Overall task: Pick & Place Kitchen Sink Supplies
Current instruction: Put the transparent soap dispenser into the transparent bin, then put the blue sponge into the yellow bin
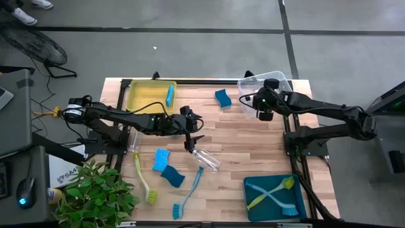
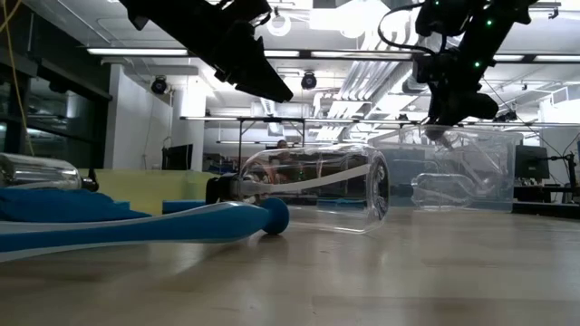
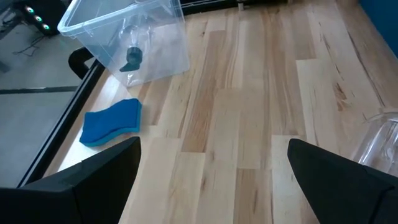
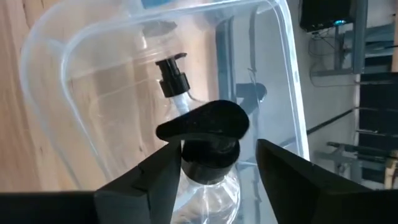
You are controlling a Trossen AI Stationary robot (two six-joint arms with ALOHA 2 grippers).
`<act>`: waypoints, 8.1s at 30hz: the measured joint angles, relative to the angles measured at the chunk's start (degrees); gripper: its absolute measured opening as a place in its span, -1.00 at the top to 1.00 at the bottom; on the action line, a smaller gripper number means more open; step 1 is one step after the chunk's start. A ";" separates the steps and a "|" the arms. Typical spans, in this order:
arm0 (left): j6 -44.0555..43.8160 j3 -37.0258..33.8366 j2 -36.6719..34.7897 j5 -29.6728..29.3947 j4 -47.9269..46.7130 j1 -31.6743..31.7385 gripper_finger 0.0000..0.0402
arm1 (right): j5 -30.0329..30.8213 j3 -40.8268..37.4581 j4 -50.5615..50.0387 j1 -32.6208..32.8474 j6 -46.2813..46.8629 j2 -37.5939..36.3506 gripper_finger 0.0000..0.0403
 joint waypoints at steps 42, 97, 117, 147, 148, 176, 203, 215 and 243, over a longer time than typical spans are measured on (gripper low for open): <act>-1.86 0.00 0.02 -0.04 -1.68 0.00 -0.99 | -22.75 -9.08 30.05 11.87 27.18 -7.25 -0.04; -5.79 0.02 -8.47 -2.39 -10.83 0.00 -0.99 | -9.75 34.44 1.68 15.65 31.91 38.33 -0.04; -10.18 -5.57 -16.96 1.89 -12.26 -0.04 -0.99 | -11.36 47.85 -4.17 3.59 43.83 59.70 -0.04; -12.04 -5.57 -16.96 2.97 -13.46 -0.04 -0.99 | -23.65 56.50 -19.30 -3.98 47.06 68.74 -0.04; -12.04 -5.57 -16.96 2.95 -13.52 -0.04 -0.99 | -23.88 56.37 -19.46 -3.98 46.93 68.70 -0.04; -12.28 -5.55 -16.96 3.23 -13.77 -0.04 -0.99 | -24.21 56.17 -22.45 0.69 39.84 68.70 0.97; -12.26 -5.53 -16.79 2.99 -12.54 -0.02 -0.99 | 6.01 56.19 -25.35 21.16 35.75 56.08 1.00; -13.11 -5.53 -16.63 1.44 -11.56 0.00 -0.99 | 20.79 56.22 -29.70 25.45 35.29 55.49 1.00; -10.60 -5.53 -16.65 -6.39 -12.90 0.04 -0.99 | 37.83 56.14 -48.39 31.84 52.45 54.73 1.00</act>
